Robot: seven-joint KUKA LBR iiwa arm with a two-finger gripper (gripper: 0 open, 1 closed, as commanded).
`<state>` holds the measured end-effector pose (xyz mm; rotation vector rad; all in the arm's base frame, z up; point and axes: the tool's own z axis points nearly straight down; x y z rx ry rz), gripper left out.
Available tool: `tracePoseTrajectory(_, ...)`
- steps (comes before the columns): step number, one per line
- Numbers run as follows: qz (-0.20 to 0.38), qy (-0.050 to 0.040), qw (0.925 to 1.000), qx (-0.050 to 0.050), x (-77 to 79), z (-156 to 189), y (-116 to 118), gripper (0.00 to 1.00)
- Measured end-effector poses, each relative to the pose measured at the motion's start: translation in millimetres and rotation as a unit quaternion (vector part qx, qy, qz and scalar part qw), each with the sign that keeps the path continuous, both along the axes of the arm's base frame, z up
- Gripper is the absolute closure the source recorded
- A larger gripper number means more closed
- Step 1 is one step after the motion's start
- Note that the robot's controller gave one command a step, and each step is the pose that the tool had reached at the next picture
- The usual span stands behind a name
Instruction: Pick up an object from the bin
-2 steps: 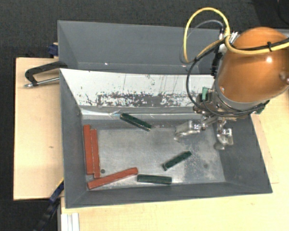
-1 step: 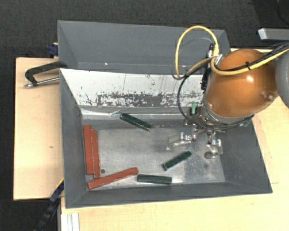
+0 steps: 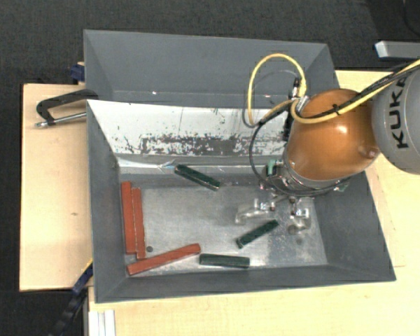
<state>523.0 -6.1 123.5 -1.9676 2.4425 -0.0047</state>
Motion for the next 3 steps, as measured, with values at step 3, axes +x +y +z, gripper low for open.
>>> tracePoseTrajectory(3, -0.009, 0.0017, 1.0000, 0.001, -16.0, -53.1, -8.8, 1.00)
